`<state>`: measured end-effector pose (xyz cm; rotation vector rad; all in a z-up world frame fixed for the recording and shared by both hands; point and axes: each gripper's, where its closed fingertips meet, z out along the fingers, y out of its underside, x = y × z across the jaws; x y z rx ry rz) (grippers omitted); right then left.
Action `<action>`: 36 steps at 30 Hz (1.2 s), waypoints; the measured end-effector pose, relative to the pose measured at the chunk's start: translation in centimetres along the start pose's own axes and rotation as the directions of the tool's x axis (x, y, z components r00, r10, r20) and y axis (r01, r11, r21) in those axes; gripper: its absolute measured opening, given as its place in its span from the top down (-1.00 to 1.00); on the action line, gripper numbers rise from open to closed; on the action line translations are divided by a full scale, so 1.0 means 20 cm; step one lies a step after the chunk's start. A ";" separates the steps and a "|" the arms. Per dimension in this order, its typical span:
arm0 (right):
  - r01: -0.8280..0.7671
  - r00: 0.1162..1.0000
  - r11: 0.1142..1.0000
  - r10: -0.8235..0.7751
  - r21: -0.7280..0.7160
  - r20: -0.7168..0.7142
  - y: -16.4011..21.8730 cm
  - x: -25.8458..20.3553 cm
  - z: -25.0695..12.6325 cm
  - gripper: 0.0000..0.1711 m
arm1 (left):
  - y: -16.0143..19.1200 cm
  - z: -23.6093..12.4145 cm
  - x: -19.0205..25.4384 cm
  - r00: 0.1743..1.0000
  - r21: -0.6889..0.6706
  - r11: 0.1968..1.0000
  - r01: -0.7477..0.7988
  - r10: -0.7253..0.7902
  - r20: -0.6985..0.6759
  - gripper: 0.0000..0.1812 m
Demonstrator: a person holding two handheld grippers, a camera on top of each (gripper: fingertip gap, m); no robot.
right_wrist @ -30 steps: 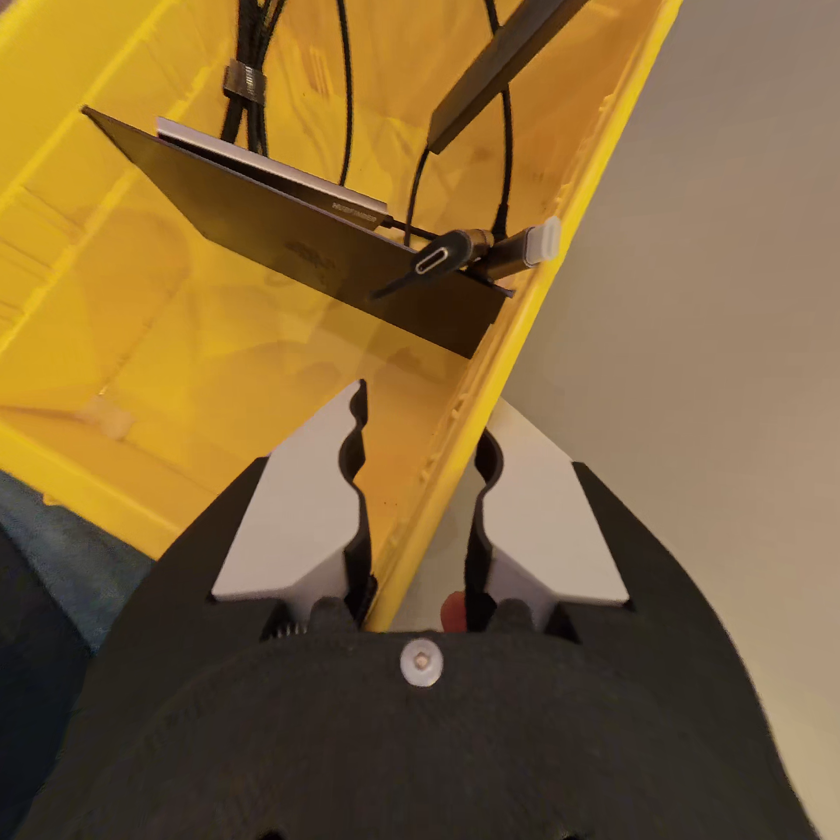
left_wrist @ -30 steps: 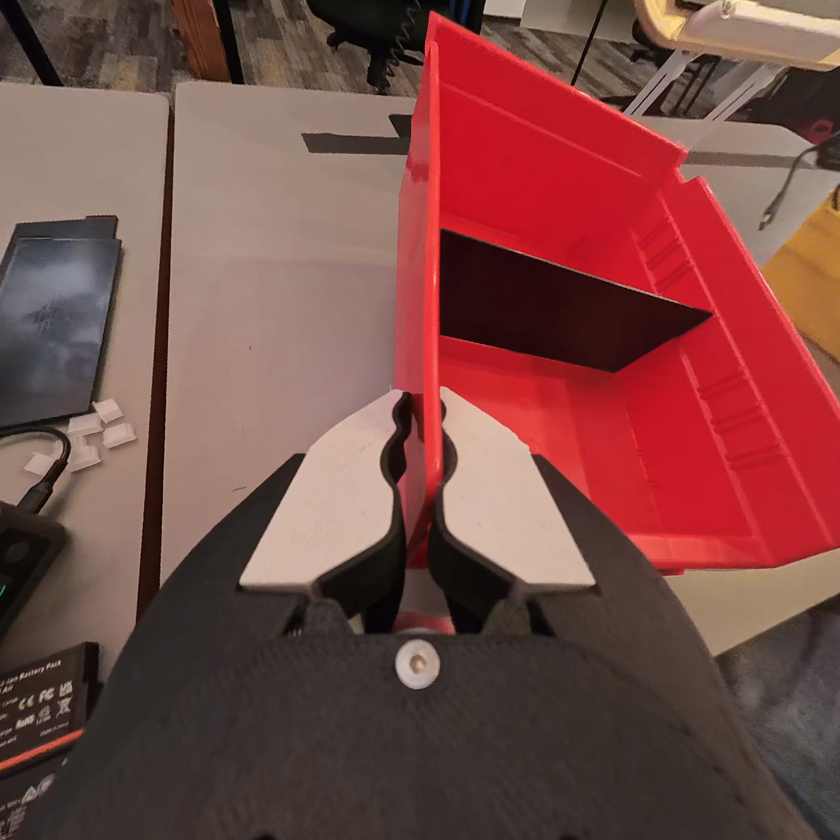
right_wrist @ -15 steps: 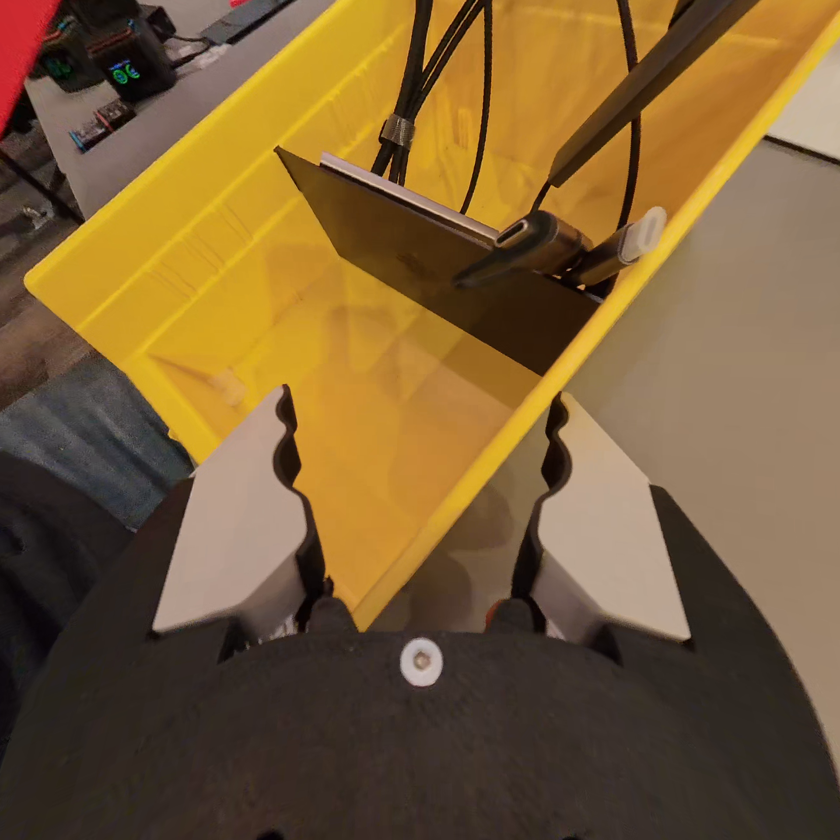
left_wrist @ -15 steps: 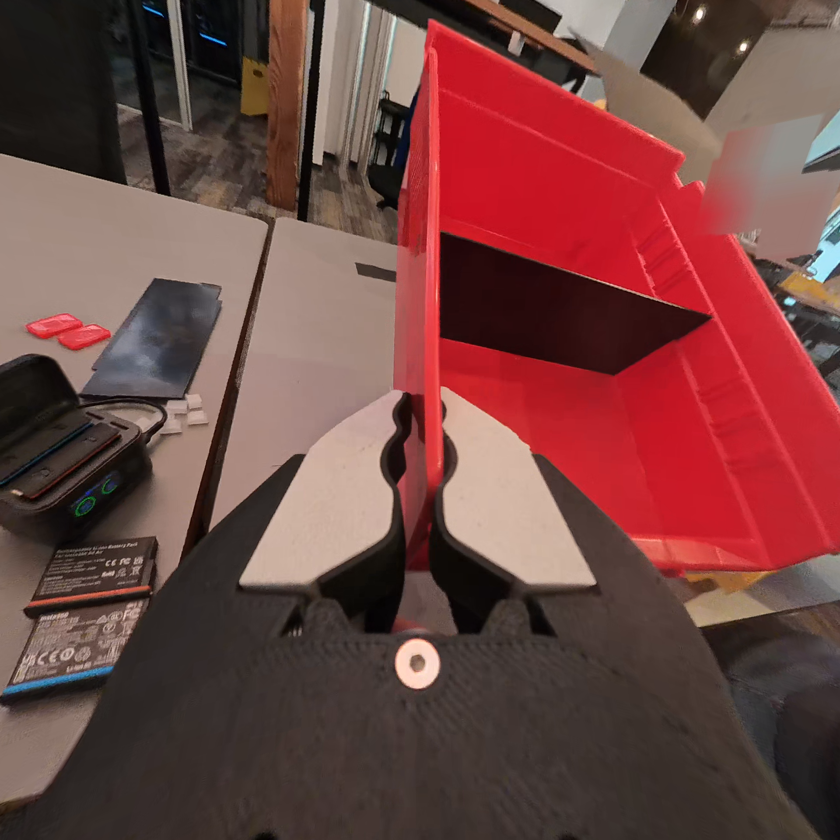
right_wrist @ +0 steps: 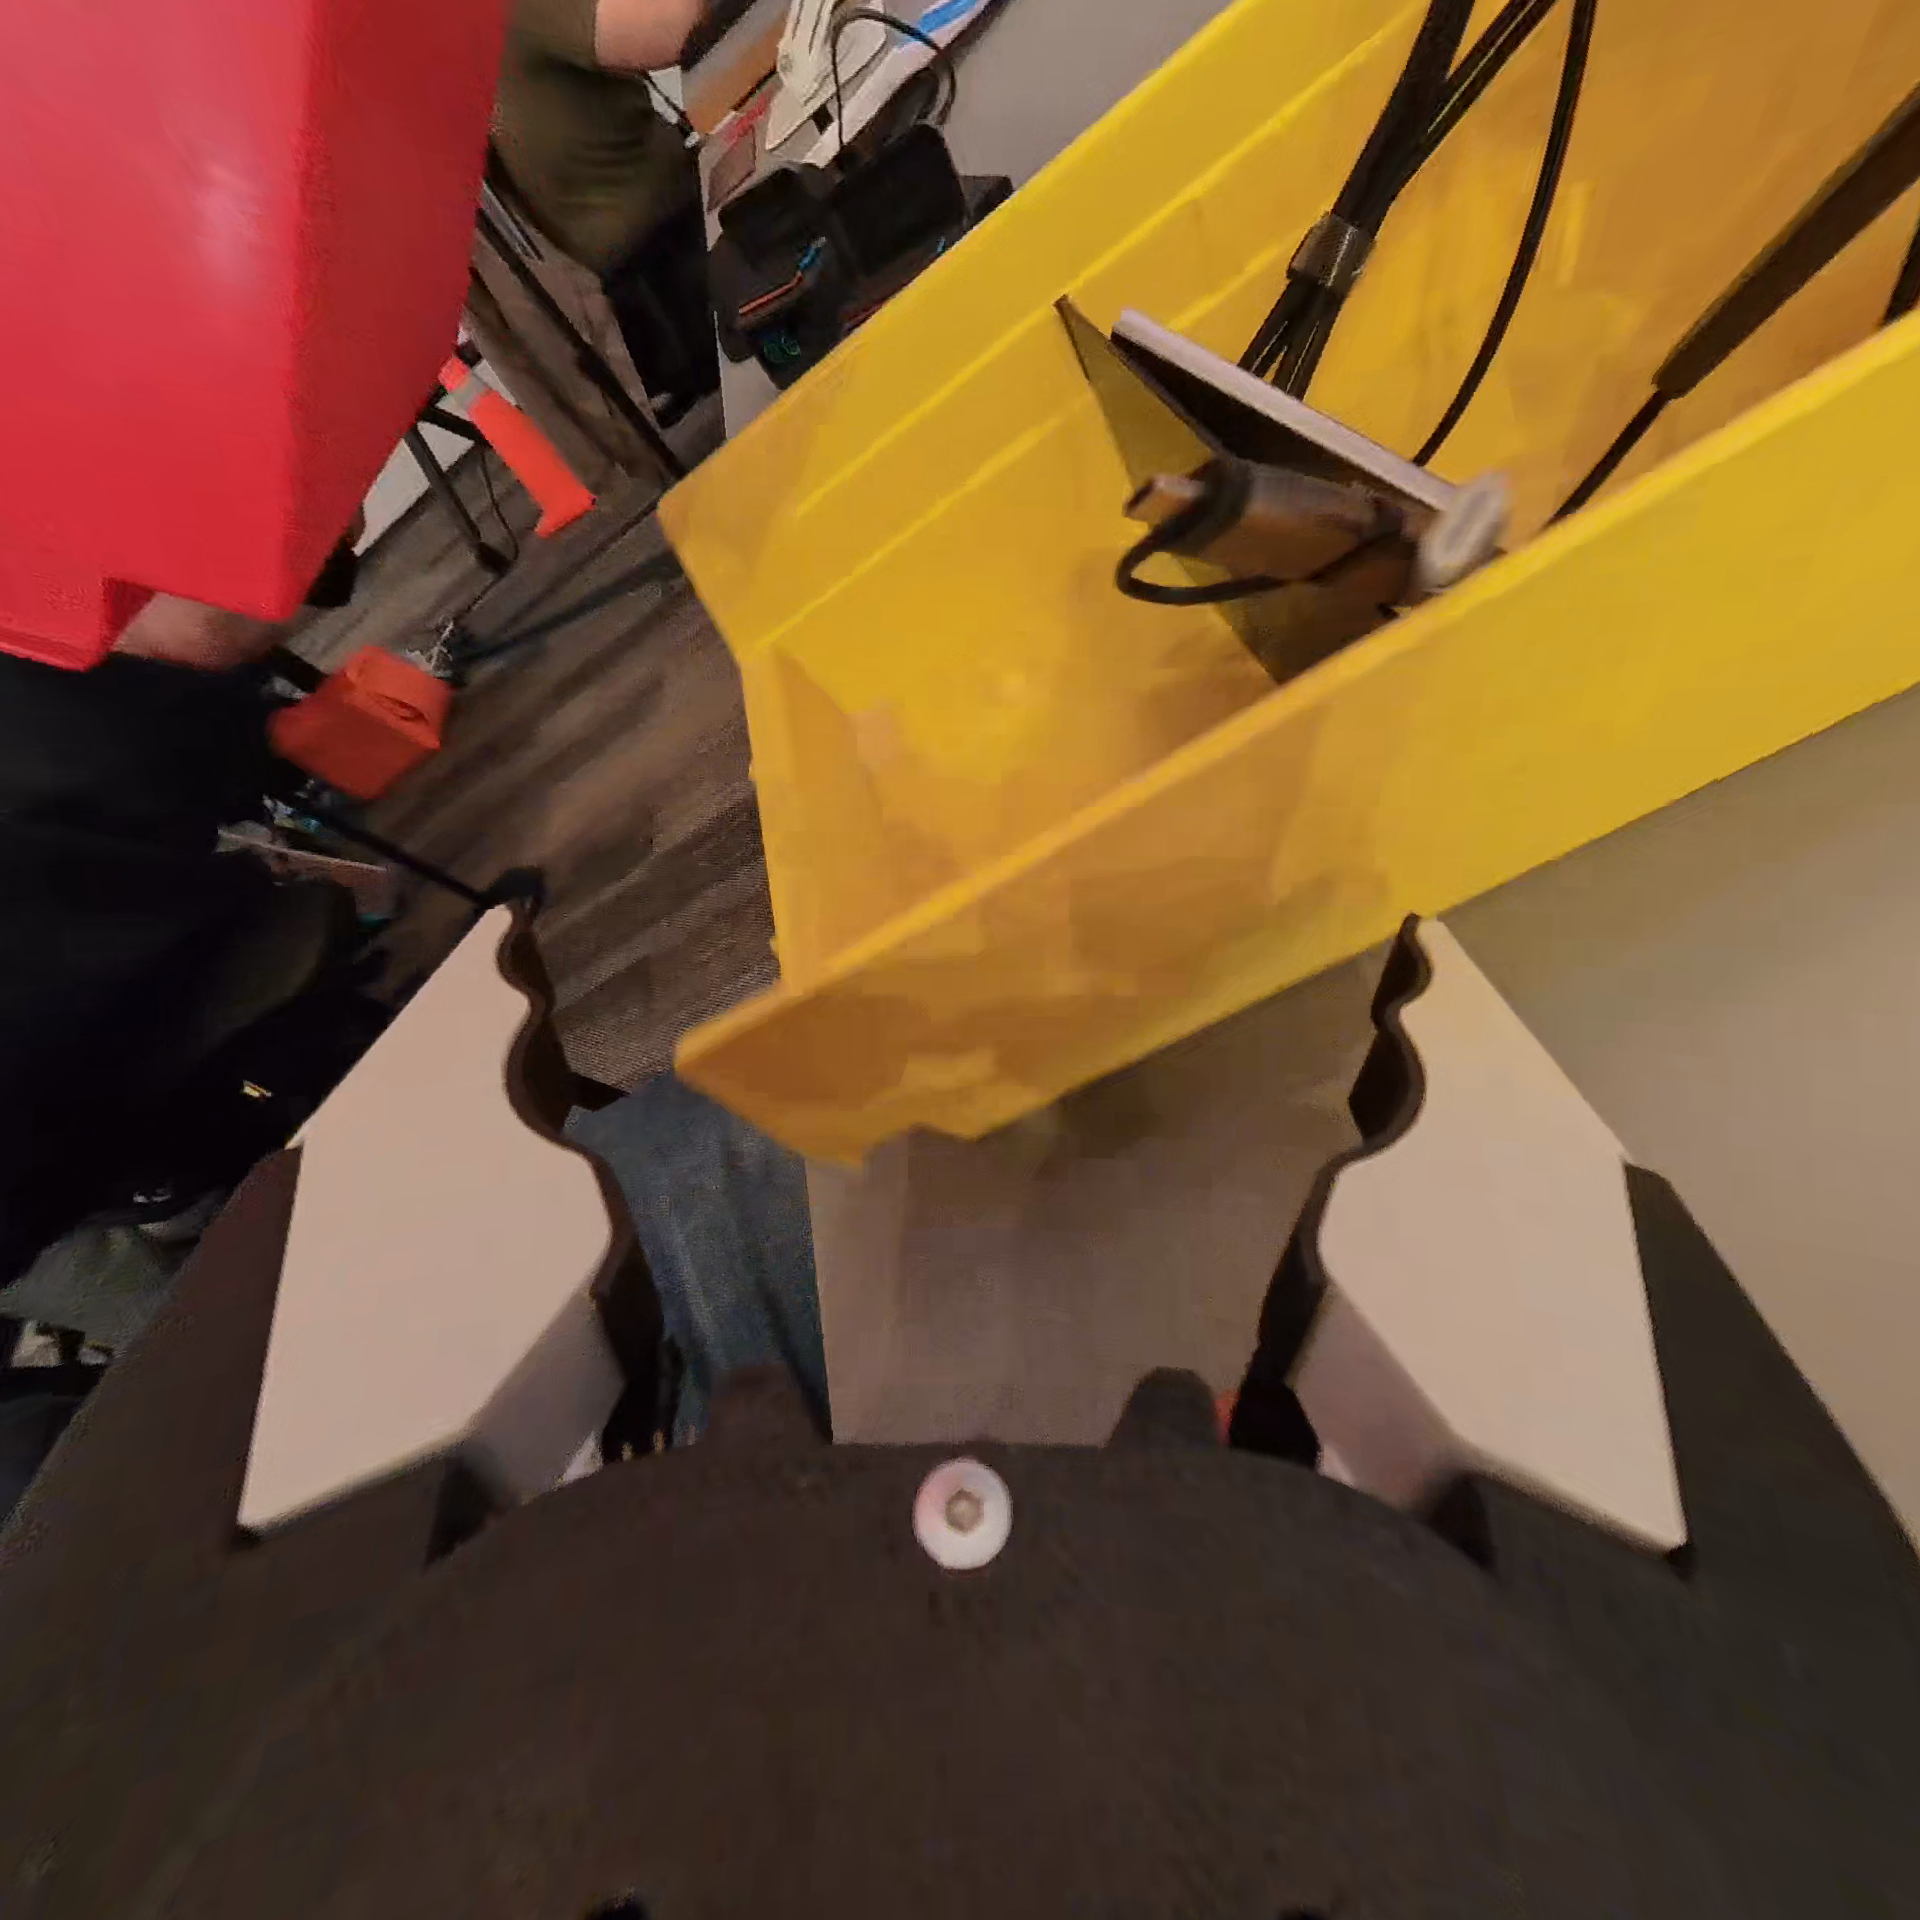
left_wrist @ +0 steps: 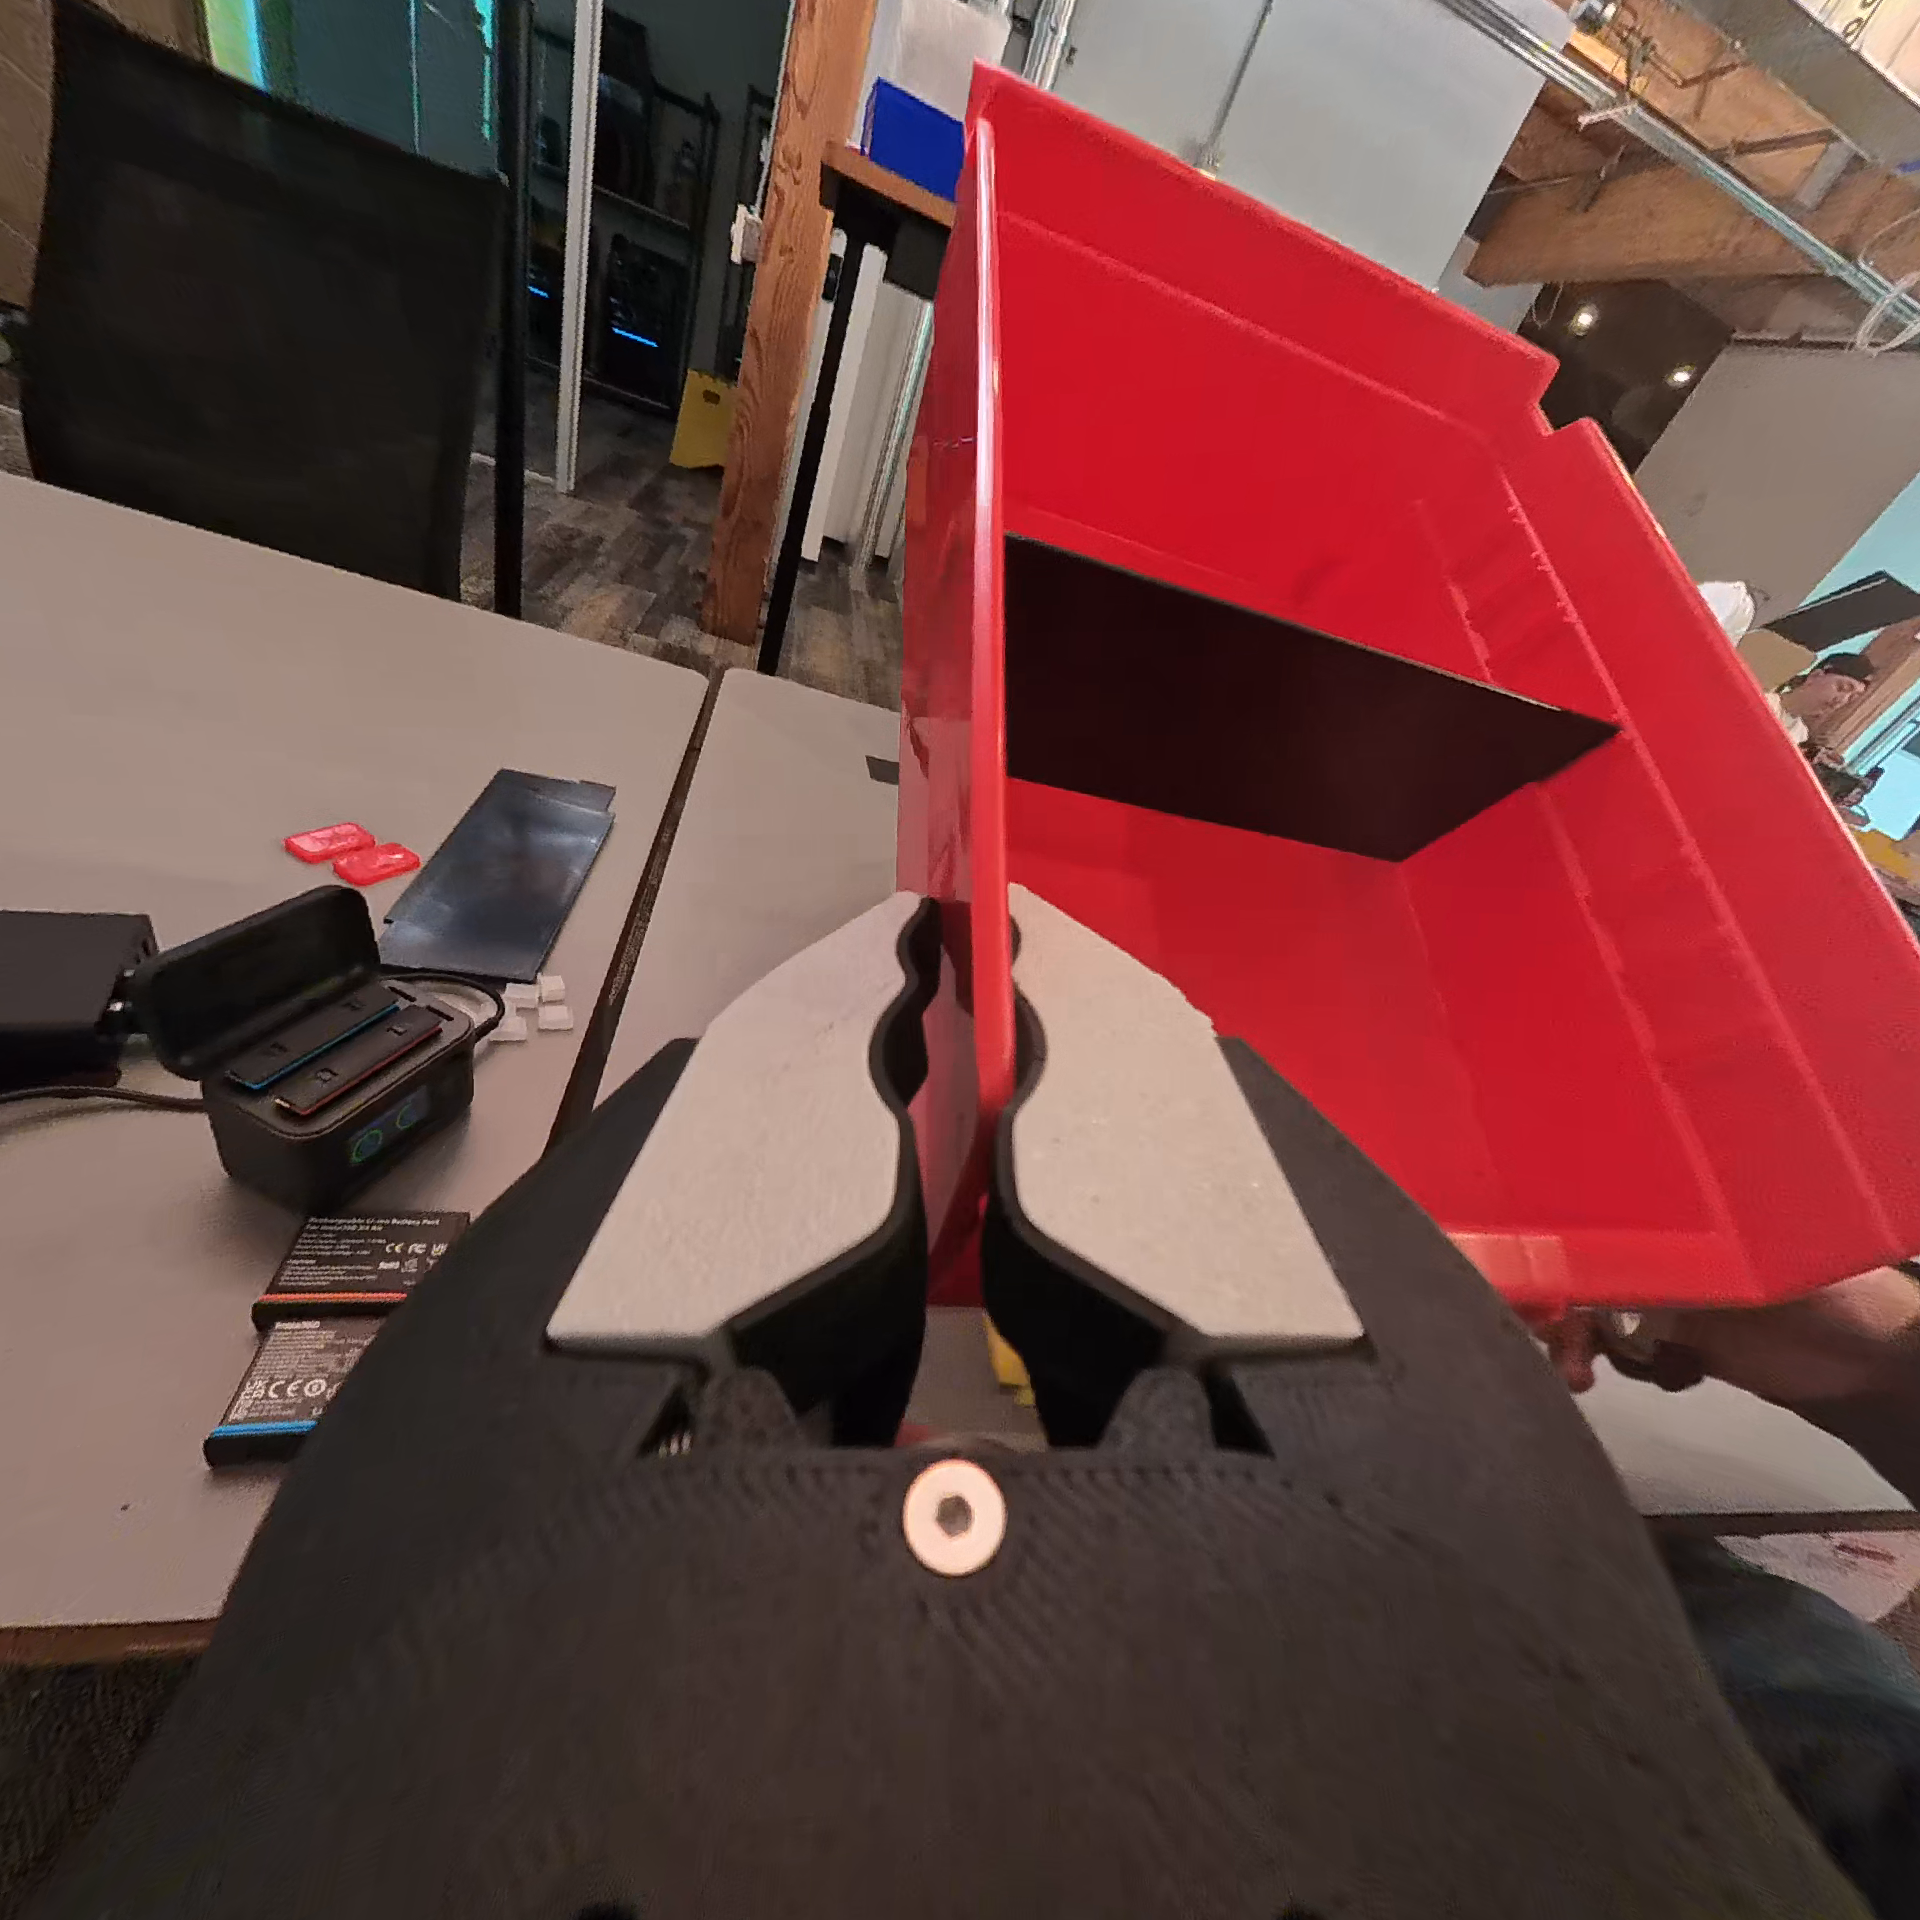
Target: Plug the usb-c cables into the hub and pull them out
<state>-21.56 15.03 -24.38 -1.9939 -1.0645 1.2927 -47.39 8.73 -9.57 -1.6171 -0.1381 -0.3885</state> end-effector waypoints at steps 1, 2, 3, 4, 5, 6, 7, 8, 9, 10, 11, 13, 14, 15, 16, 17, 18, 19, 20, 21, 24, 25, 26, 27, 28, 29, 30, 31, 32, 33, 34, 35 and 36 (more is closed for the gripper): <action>0.015 1.000 1.000 -0.015 0.001 0.003 -0.01 -0.01 0.00 -0.77 | -0.01 -0.01 0.02 1.000 0.004 1.000 -0.006 0.006 -0.002 0.93; 0.038 0.999 0.999 -0.038 0.009 -0.002 -0.02 -0.02 -0.02 -0.76 | -0.01 -0.01 0.05 1.000 0.002 1.000 -0.015 0.015 -0.004 0.93; 0.060 0.998 0.998 -0.060 0.023 -0.014 -0.03 -0.02 -0.05 -0.75 | -0.01 0.00 0.08 1.000 -0.002 1.000 -0.025 0.025 -0.011 0.93; 0.076 0.997 0.996 -0.075 0.039 -0.027 -0.04 -0.02 -0.11 -0.74 | -0.01 0.01 0.12 0.999 -0.009 0.999 -0.035 0.035 -0.020 0.93; 0.086 0.996 0.995 -0.084 0.059 -0.038 -0.06 -0.02 -0.18 -0.72 | 0.01 0.03 0.16 0.998 -0.021 0.999 -0.048 0.048 -0.032 0.93; 0.096 0.994 0.992 -0.092 0.083 -0.051 -0.07 -0.01 -0.26 -0.70 | 0.02 0.06 0.22 0.997 -0.032 0.998 -0.059 0.057 -0.047 0.93; 0.111 0.992 0.988 -0.104 0.105 -0.066 -0.08 -0.01 -0.35 -0.69 | 0.05 0.09 0.28 0.996 -0.045 0.997 -0.068 0.065 -0.065 0.93; 0.126 0.990 0.984 -0.116 0.127 -0.078 -0.09 -0.01 -0.45 -0.68 | 0.08 0.13 0.35 0.994 -0.058 0.995 -0.077 0.072 -0.085 0.93; 0.133 0.989 0.979 -0.121 0.157 -0.084 -0.09 -0.02 -0.55 -0.67 | 0.11 0.18 0.42 0.991 -0.071 0.994 -0.086 0.078 -0.107 0.93; 0.132 0.989 0.972 -0.116 0.192 -0.094 -0.10 -0.02 -0.66 -0.67 | 0.15 0.23 0.50 0.988 -0.088 0.992 -0.092 0.080 -0.131 0.93; 0.128 0.989 0.964 -0.107 0.233 -0.104 -0.10 -0.03 -0.77 -0.66 | 0.19 0.28 0.59 0.984 -0.105 0.990 -0.097 0.080 -0.158 0.93; 0.117 0.990 0.938 -0.085 0.326 -0.113 -0.10 -0.05 -1.00 -0.64 | 0.28 0.40 0.77 0.973 -0.144 0.983 -0.113 0.080 -0.218 0.93; 0.112 0.990 0.921 -0.069 0.372 -0.126 -0.09 -0.06 -1.11 -0.63 | 0.33 0.46 0.87 0.965 -0.165 0.978 -0.124 0.080 -0.250 0.93; 0.110 0.988 0.906 -0.054 0.408 -0.147 -0.07 -0.06 -1.22 -0.62 | 0.38 0.52 0.97 0.956 -0.185 0.973 -0.137 0.081 -0.283 0.93; 0.115 0.983 0.895 -0.041 0.430 -0.177 -0.04 -0.06 -1.31 -0.63 | 0.43 0.58 1.08 0.945 -0.202 0.967 -0.154 0.085 -0.316 0.93; 0.125 0.977 0.884 -0.029 0.450 -0.213 -0.01 -0.05 -1.40 -0.62 | 0.48 0.63 1.18 0.934 -0.218 0.961 -0.171 0.088 -0.348 0.92; 0.136 0.968 0.870 -0.015 0.474 -0.250 0.03 -0.04 -1.49 -0.61 | 0.53 0.69 1.28 0.921 -0.232 0.954 -0.187 0.088 -0.380 0.92; 0.143 0.960 0.856 0.002 0.496 -0.280 0.06 -0.04 -1.57 -0.61 | 0.59 0.74 1.38 0.908 -0.243 0.948 -0.204 0.090 -0.410 0.93; 0.147 0.953 0.847 0.018 0.511 -0.303 0.10 -0.05 -1.64 -0.61 | 0.65 0.79 1.47 0.893 -0.250 0.943 -0.221 0.093 -0.440 0.92; 0.154 0.945 0.840 0.030 0.521 -0.327 0.14 -0.05 -1.69 -0.60 | 0.72 0.85 1.56 0.880 -0.262 0.936 -0.234 0.090 -0.466 0.93; 0.188 0.903 0.833 0.062 0.520 -0.425 0.25 -0.02 -1.84 -0.57 | 0.94 0.99 1.78 0.861 -0.335 0.913 -0.234 0.034 -0.508 0.93; 0.197 0.880 0.845 0.072 0.497 -0.470 0.29 0.00 -1.87 -0.57 | 1.01 1.03 1.85 0.856 -0.348 0.905 -0.245 0.033 -0.516 0.92; 0.201 0.855 0.862 0.078 0.466 -0.512 0.34 0.03 -1.90 -0.57 | 1.08 1.07 1.92 0.850 -0.361 0.896 -0.259 0.034 -0.525 0.93; 0.193 0.833 0.877 0.090 0.441 -0.546 0.39 0.07 -1.92 -0.56 | 1.15 1.10 1.99 0.845 -0.374 0.888 -0.268 0.030 -0.534 0.92; 0.176 0.812 0.891 0.109 0.419 -0.574 0.44 0.11 -1.94 -0.56 | 1.21 1.13 2.06 0.841 -0.388 0.880 -0.275 0.024 -0.540 0.93; 0.158 0.787 0.906 0.124 0.392 -0.604 0.49 0.15 -1.96 -0.54 | 1.27 1.16 2.13 0.837 -0.401 0.873 -0.278 0.015 -0.547 0.92; 0.145 0.754 0.920 0.135 0.363 -0.643 0.54 0.21 -1.99 -0.53 | 1.33 1.18 2.20 0.832 -0.411 0.867 -0.280 0.006 -0.554 0.92; 0.137 0.708 0.932 0.145 0.336 -0.691 0.59 0.27 -2.03 -0.48 | 1.37 1.19 2.26 0.828 -0.418 0.863 -0.283 -0.001 -0.561 0.92; 0.126 0.665 0.943 0.150 0.308 -0.732 0.64 0.34 -2.08 -0.46 | 1.41 1.21 2.32 0.827 -0.425 0.861 -0.280 -0.009 -0.562 0.91; 0.106 0.638 0.952 0.156 0.287 -0.754 0.69 0.39 -2.11 -0.45 | 1.45 1.22 2.37 0.829 -0.430 0.858 -0.280 -0.009 -0.559 0.90; 0.082 0.617 0.960 0.163 0.269 -0.770 0.73 0.43 -2.14 -0.43 | 1.49 1.23 2.42 0.830 -0.436 0.856 -0.279 -0.013 -0.558 0.90; 0.073 0.602 0.964 0.161 0.255 -0.782 0.76 0.47 -2.17 -0.46 | 1.52 1.24 2.45 0.832 -0.448 0.852 -0.270 -0.027 -0.554 0.88; 0.075 0.586 0.966 0.158 0.248 -0.795 0.77 0.50 -2.20 -0.45 | 1.54 1.25 2.48 0.836 -0.455 0.851 -0.262 -0.035 -0.548 0.88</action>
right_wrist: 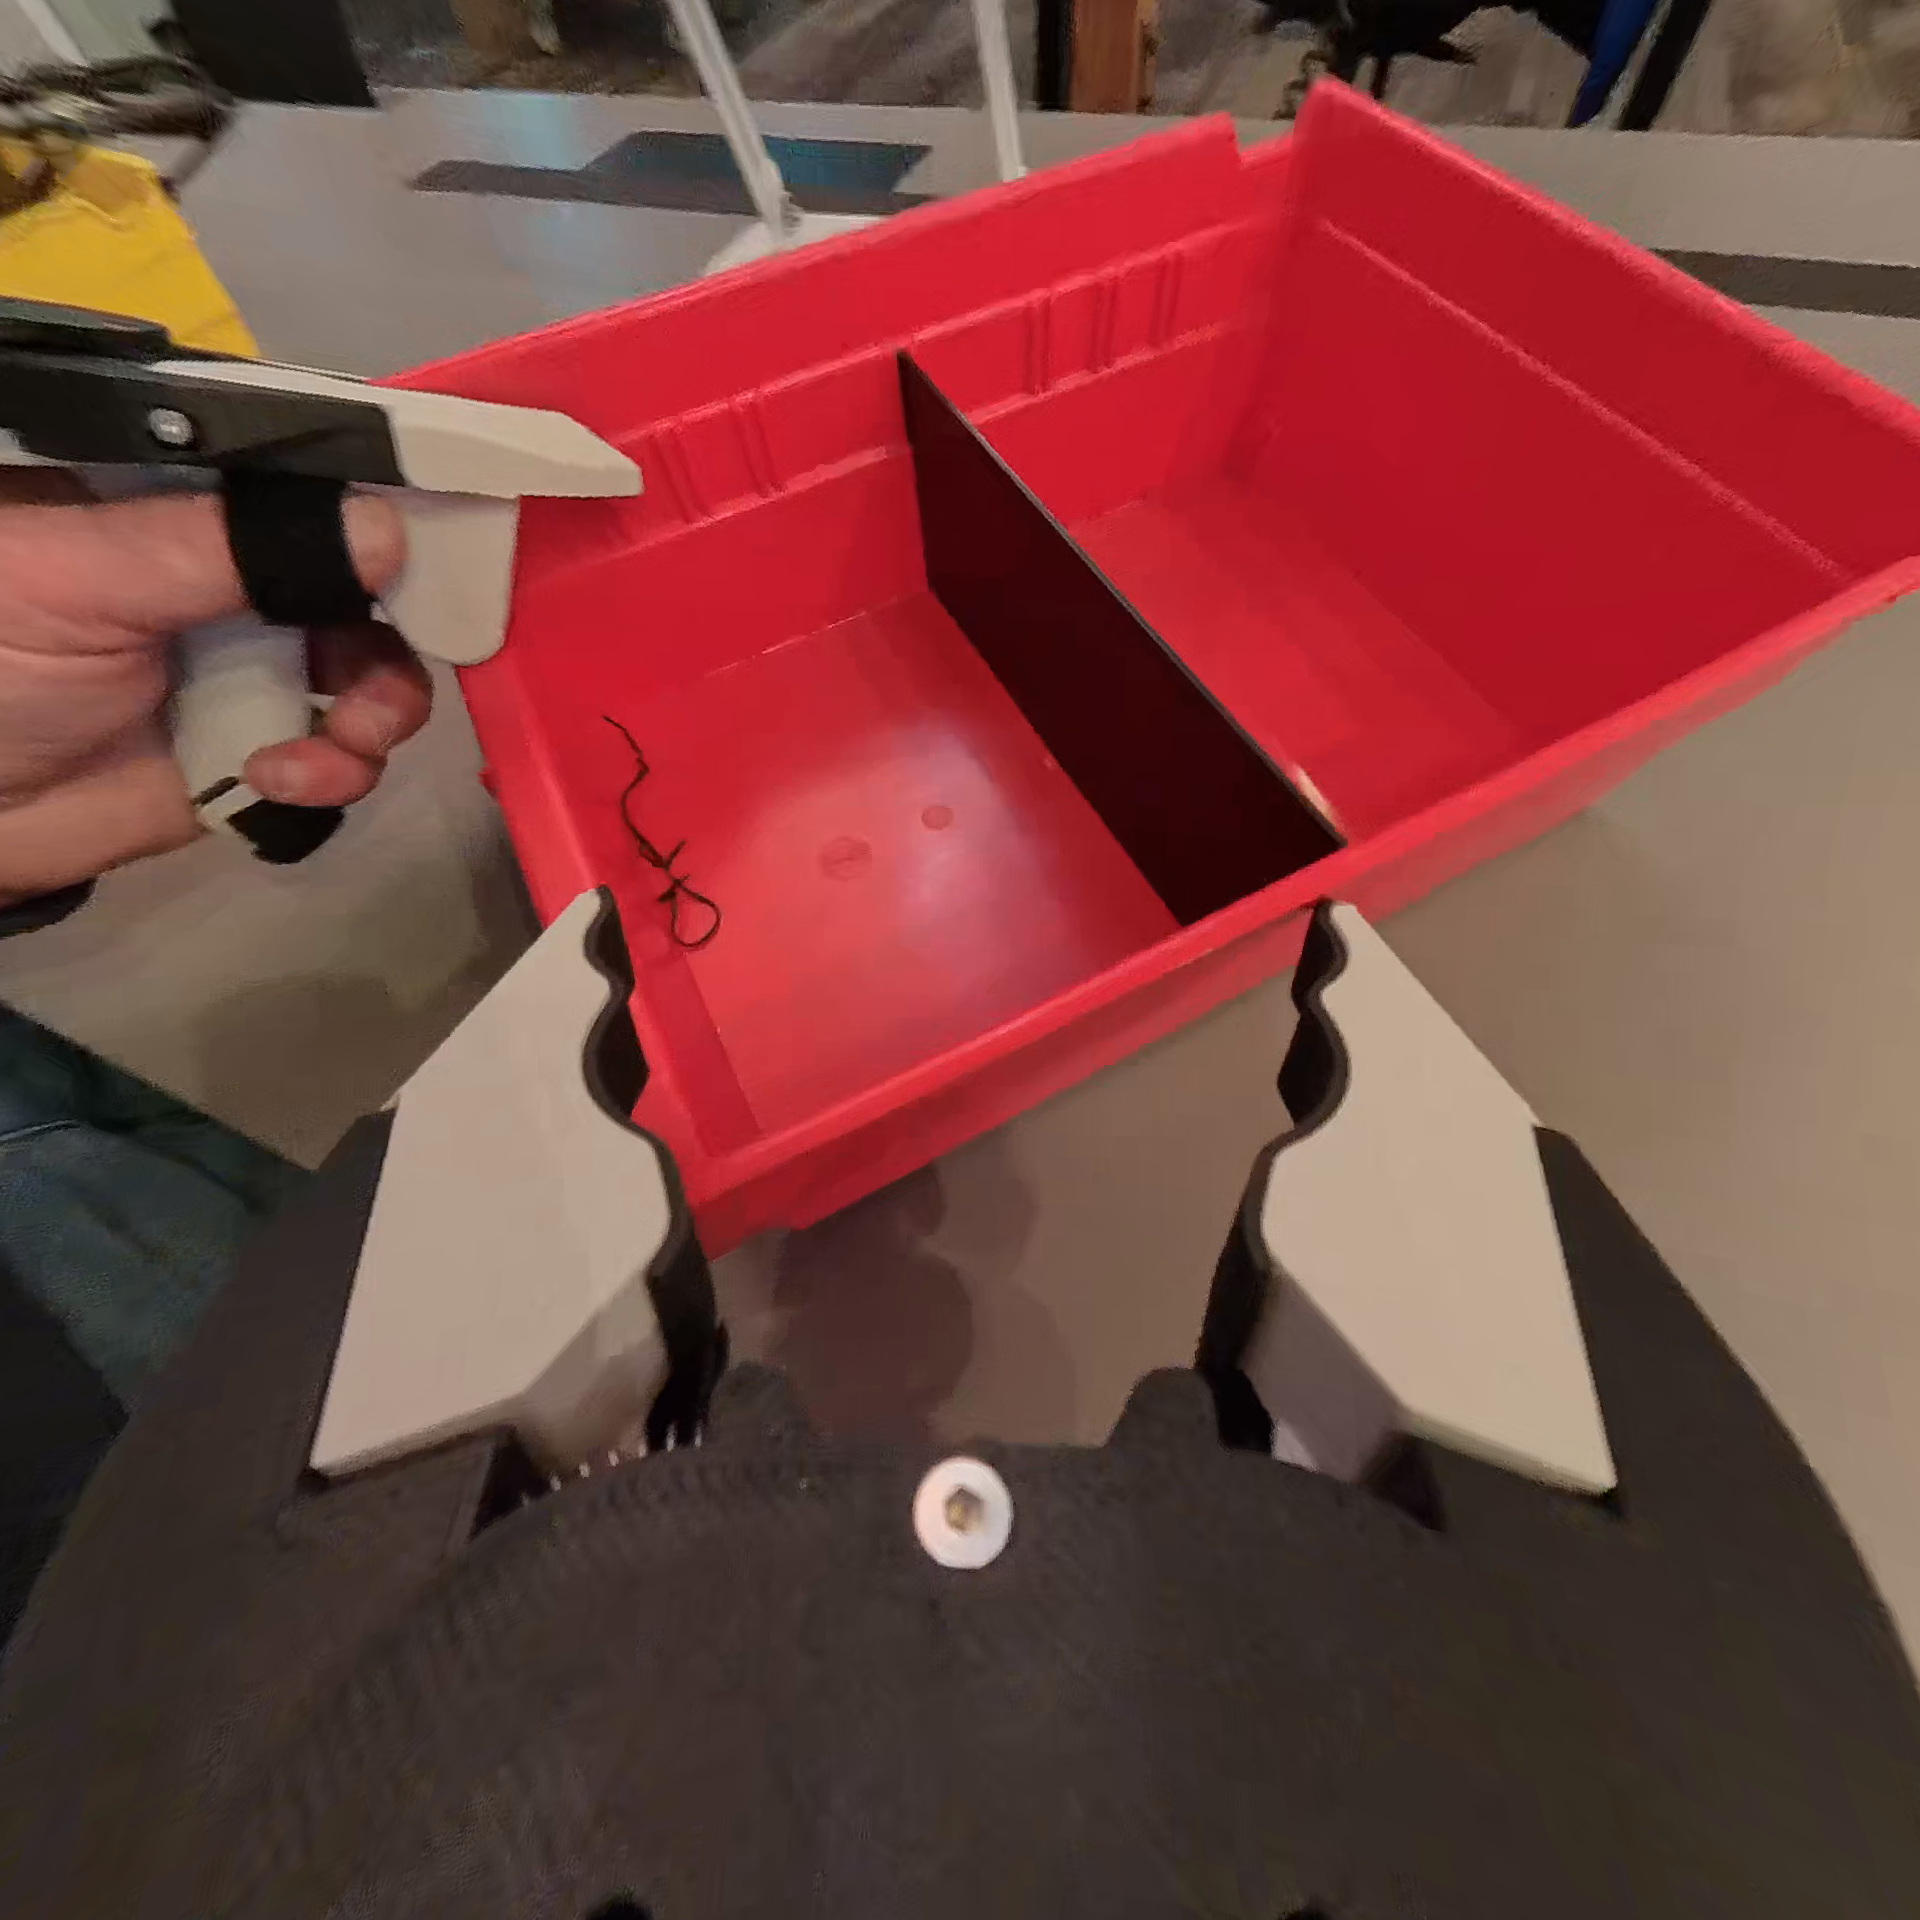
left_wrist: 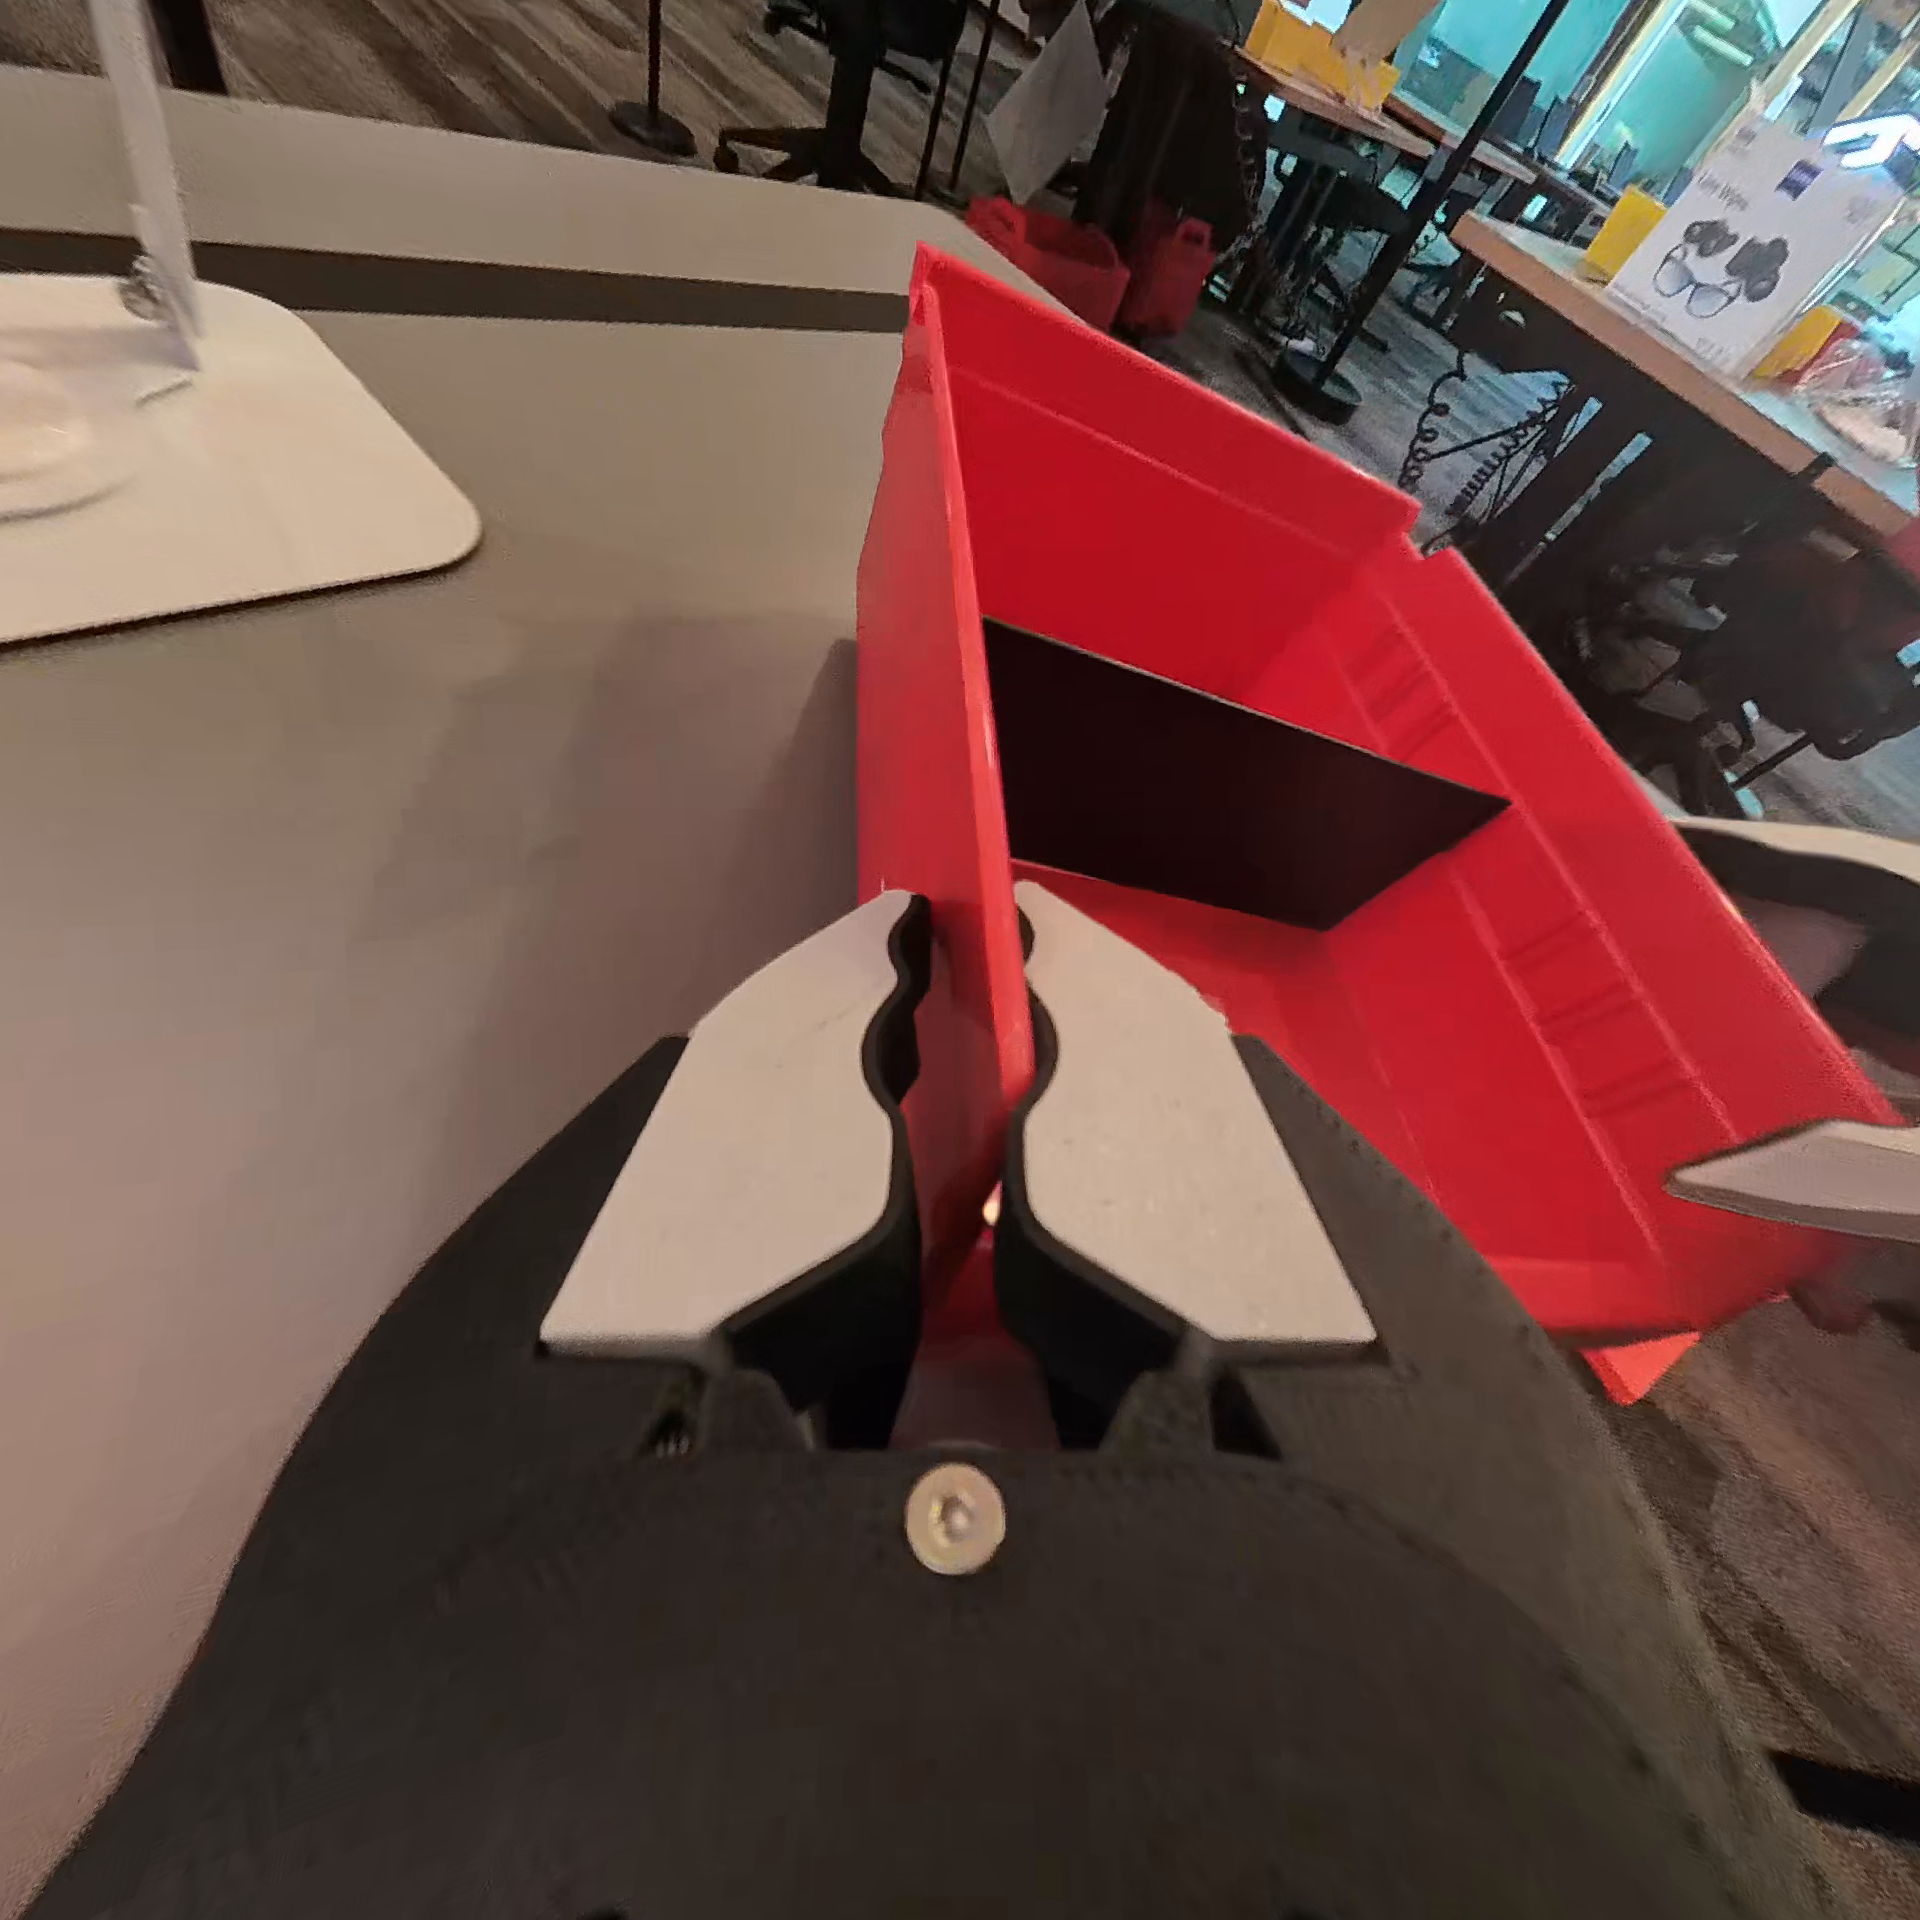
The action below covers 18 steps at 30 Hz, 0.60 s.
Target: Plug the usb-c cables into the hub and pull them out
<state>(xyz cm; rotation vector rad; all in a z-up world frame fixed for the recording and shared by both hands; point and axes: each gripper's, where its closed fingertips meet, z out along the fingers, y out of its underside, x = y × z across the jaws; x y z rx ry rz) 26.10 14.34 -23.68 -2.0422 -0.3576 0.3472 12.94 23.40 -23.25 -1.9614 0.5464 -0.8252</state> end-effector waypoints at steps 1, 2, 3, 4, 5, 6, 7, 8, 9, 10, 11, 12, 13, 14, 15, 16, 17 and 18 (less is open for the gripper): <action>0.009 1.000 1.000 -0.010 -0.014 -0.024 0.01 0.04 0.01 -0.44 | 0.00 0.03 0.03 1.000 0.008 1.000 0.001 -0.001 -0.010 0.87; 0.030 0.998 0.999 -0.032 -0.037 -0.045 0.03 0.08 0.01 -0.44 | 0.01 0.05 0.05 1.000 0.004 1.000 -0.010 0.011 -0.009 0.85; 0.055 0.996 0.997 -0.059 -0.055 -0.068 0.04 0.11 0.02 -0.43 | 0.02 0.07 0.06 1.000 -0.002 1.000 -0.016 0.016 -0.010 0.84; 0.066 0.994 0.996 -0.072 -0.063 -0.087 0.04 0.15 0.02 -0.41 | 0.04 0.10 0.09 1.000 -0.017 1.000 -0.008 0.008 -0.027 0.81; 0.056 0.994 0.996 -0.062 -0.062 -0.093 0.03 0.19 0.02 -0.34 | 0.05 0.11 0.11 0.999 -0.034 0.999 0.003 -0.004 -0.035 0.78; 0.038 0.995 0.998 -0.043 -0.058 -0.091 0.03 0.23 0.01 -0.23 | 0.07 0.13 0.13 0.998 -0.053 0.999 0.006 -0.009 -0.056 0.75; 0.024 0.995 0.998 -0.029 -0.059 -0.097 0.02 0.28 0.00 -0.11 | 0.09 0.14 0.16 0.996 -0.073 0.997 0.003 -0.009 -0.084 0.72; 0.020 0.994 0.998 -0.028 -0.066 -0.109 0.03 0.33 -0.01 0.01 | 0.10 0.15 0.20 0.992 -0.075 0.997 -0.005 -0.004 -0.126 0.68; 0.023 0.992 0.997 -0.032 -0.075 -0.120 0.03 0.38 -0.02 0.13 | 0.11 0.16 0.24 0.987 -0.093 0.995 -0.018 0.003 -0.161 0.63; 0.026 0.991 0.996 -0.037 -0.085 -0.132 0.03 0.43 -0.03 0.22 | 0.12 0.16 0.28 0.981 -0.113 0.993 -0.039 0.017 -0.195 0.58; 0.029 0.988 0.995 -0.042 -0.093 -0.147 0.03 0.48 -0.04 0.31 | 0.12 0.17 0.32 0.973 -0.132 0.989 -0.060 0.028 -0.230 0.53; 0.034 0.985 0.994 -0.050 -0.101 -0.163 0.03 0.52 -0.04 0.39 | 0.13 0.17 0.36 0.962 -0.152 0.985 -0.076 0.032 -0.272 0.47; 0.040 0.982 0.993 -0.059 -0.110 -0.177 0.03 0.56 -0.04 0.48 | 0.14 0.16 0.39 0.949 -0.175 0.981 -0.089 0.030 -0.314 0.42; 0.044 0.979 0.992 -0.066 -0.117 -0.192 0.03 0.60 -0.04 0.58 | 0.14 0.14 0.42 0.939 -0.192 0.976 -0.098 0.026 -0.344 0.44; 0.051 0.975 0.991 -0.076 -0.124 -0.207 0.03 0.63 -0.04 0.67 | 0.12 0.10 0.43 0.932 -0.187 0.977 -0.103 0.029 -0.361 0.47; 0.066 0.970 0.989 -0.095 -0.135 -0.224 0.03 0.66 -0.03 0.75 | 0.10 0.05 0.44 0.927 -0.167 0.980 -0.111 0.041 -0.374 0.49; 0.083 0.963 0.986 -0.116 -0.144 -0.245 0.04 0.69 -0.03 0.83 | 0.07 -0.02 0.45 0.922 -0.147 0.980 -0.135 0.071 -0.380 0.49; 0.094 0.956 0.985 -0.131 -0.146 -0.263 0.03 0.71 -0.02 0.90 | 0.04 -0.10 0.43 0.921 -0.124 0.978 -0.170 0.113 -0.372 0.49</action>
